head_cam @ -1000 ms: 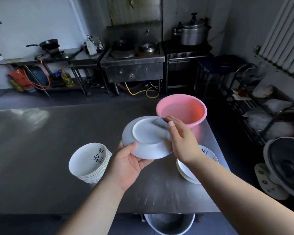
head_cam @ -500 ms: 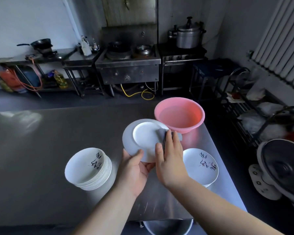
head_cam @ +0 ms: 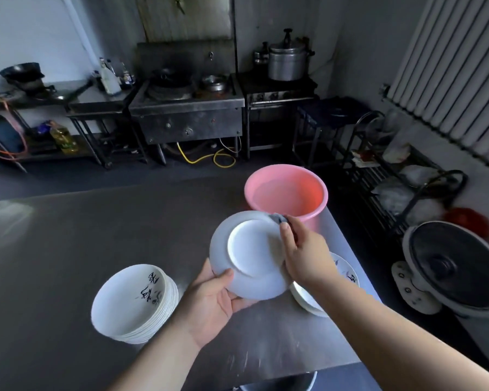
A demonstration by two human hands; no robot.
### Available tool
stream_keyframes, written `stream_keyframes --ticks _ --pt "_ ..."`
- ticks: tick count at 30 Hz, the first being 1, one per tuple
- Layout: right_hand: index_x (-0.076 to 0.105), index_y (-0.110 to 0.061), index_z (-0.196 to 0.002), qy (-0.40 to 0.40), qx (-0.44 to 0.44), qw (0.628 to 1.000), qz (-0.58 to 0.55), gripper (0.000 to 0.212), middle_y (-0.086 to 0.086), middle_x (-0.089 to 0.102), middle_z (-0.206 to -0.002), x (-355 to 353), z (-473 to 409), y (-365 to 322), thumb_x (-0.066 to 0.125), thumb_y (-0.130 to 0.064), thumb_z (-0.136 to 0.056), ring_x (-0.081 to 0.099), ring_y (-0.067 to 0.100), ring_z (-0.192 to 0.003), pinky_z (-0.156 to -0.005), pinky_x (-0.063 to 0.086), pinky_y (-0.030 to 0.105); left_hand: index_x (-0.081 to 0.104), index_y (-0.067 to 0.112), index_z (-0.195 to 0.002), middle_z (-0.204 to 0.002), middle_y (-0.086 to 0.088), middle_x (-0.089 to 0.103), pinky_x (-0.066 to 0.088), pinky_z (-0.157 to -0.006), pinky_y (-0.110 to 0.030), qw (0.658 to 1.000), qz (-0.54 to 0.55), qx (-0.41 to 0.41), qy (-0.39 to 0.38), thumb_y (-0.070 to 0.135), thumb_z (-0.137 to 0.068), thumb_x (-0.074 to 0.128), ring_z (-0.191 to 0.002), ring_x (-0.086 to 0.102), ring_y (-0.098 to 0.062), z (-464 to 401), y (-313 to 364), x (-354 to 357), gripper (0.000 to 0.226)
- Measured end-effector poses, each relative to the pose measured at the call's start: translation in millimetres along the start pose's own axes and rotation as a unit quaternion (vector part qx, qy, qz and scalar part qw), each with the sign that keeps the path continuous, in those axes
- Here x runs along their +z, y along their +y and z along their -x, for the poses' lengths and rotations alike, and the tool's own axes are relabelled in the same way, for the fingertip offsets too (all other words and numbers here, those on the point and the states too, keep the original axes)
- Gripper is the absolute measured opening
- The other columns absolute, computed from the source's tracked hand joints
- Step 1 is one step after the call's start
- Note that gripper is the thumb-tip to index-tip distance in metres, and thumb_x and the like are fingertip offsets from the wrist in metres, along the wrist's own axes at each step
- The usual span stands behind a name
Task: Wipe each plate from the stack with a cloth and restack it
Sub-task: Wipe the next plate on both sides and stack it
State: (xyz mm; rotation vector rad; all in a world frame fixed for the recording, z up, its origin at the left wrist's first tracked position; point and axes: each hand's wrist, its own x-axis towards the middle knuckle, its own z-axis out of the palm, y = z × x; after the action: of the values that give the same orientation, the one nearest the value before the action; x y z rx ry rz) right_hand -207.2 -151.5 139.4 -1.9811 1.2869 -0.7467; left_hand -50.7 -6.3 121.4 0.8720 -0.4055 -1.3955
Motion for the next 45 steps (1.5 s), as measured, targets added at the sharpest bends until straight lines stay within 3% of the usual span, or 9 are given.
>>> stream_keyframes --ticks 6,11,18,20,23,28,32,37,45 --pt "0.057 -0.022 -0.074 -0.109 0.064 0.963 0.239 0.044 -0.006 0.064 -0.067 -36.1 -1.1 32.0 0.046 -0.055 -0.102 0.061 0.02 -0.07 -0.059 0.047 0.034 0.052 0.025 -0.148 -0.128 -0.011 0.068 0.061 -0.063 -0.041 0.988 -0.103 -0.104 -0.049 0.017 -0.086 0.066 -0.102 0.07 -0.03 -16.3 4.1 -26.5 0.065" --pt "0.066 -0.015 -0.092 -0.244 0.251 0.931 0.101 0.054 0.002 0.06 -0.057 -58.7 16.5 63.7 0.038 -0.06 -0.103 0.049 0.018 -0.046 -0.049 0.038 0.024 0.052 0.033 -0.149 -0.14 -0.013 0.063 0.061 -0.066 -0.042 0.965 -0.148 -0.183 -0.117 0.019 -0.09 0.068 -0.113 0.066 -0.035 -34.2 -14.9 -27.6 0.063" --pt "0.077 -0.021 -0.097 -0.158 0.358 0.917 -0.083 0.08 0.01 0.074 -0.074 -84.8 5.9 132.6 0.031 -0.086 -0.092 0.067 0.026 -0.068 -0.078 0.057 0.038 0.039 0.02 -0.16 -0.158 -0.009 0.051 0.034 -0.119 -0.044 0.981 -0.07 -0.181 0.023 0.062 -0.1 0.045 -0.145 0.049 -0.026 -82.8 -65.0 28.6 0.073" --pt "0.079 -0.02 -0.097 -0.14 0.338 0.92 -0.142 0.07 0.011 0.072 -0.073 -95.5 -0.6 142.6 0.038 -0.077 -0.098 0.064 0.023 -0.06 -0.066 0.055 0.035 0.035 0.02 -0.162 -0.167 -0.007 0.035 0.021 -0.127 -0.04 0.975 -0.091 -0.181 0.096 0.066 -0.104 0.032 -0.154 0.033 -0.019 -99.5 -79.6 41.9 0.074" --pt "0.069 -0.019 -0.093 -0.137 0.266 0.95 -0.092 0.024 0.007 0.064 -0.066 -104.8 -4.1 155.3 0.063 -0.042 -0.1 0.058 0.018 -0.047 -0.047 0.049 0.033 0.053 0.017 -0.149 -0.147 -0.007 0.061 0.036 -0.122 -0.048 0.953 -0.196 -0.207 0.101 0.054 -0.108 0.041 -0.138 0.055 -0.024 -116.0 -102.0 57.8 0.056" --pt "0.055 -0.032 -0.105 -0.163 0.252 0.954 -0.011 0.021 0.006 0.069 -0.077 -101.3 -17.1 196.8 0.054 -0.016 -0.092 0.066 0.018 -0.056 -0.04 0.05 0.034 0.041 0.012 -0.137 -0.124 -0.013 0.062 0.055 -0.062 -0.023 0.836 -0.482 -0.235 0.113 0.021 -0.107 0.034 -0.077 0.067 -0.023 -141.4 -133.4 73.4 0.032" --pt "0.055 -0.03 -0.118 -0.194 0.233 0.952 0.039 0.031 0.001 0.068 -0.087 -94.3 -33.0 226.8 0.049 -0.014 -0.093 0.065 0.02 -0.065 -0.037 0.042 0.023 0.031 0.009 -0.151 -0.147 -0.018 0.05 0.052 -0.091 -0.036 0.745 -0.624 -0.204 0.113 0.023 -0.11 0.033 -0.123 0.059 -0.032 -161.3 -148.6 77.8 0.044" --pt "0.051 -0.032 -0.116 -0.208 0.197 0.953 0.101 0.025 -0.009 0.065 -0.092 -82.5 -43.0 245.1 0.049 -0.019 -0.094 0.065 0.019 -0.078 -0.064 0.055 0.034 0.037 0.015 -0.149 -0.139 -0.011 0.056 0.041 -0.079 -0.033 0.695 -0.685 -0.155 0.156 0.02 -0.109 0.039 -0.106 0.055 -0.026 -173.4 -163.2 78.3 0.04" --pt "0.046 -0.03 -0.121 -0.221 0.137 0.942 0.212 0.026 -0.003 0.063 -0.093 -72.0 -49.1 252.2 0.045 -0.028 -0.095 0.063 0.026 -0.079 -0.061 0.053 0.035 0.029 0.029 -0.155 -0.116 -0.004 0.071 0.043 -0.07 -0.033 0.592 -0.775 -0.141 0.171 0.031 -0.109 0.039 -0.089 0.06 -0.026 -177.4 -168.4 70.2 0.048"
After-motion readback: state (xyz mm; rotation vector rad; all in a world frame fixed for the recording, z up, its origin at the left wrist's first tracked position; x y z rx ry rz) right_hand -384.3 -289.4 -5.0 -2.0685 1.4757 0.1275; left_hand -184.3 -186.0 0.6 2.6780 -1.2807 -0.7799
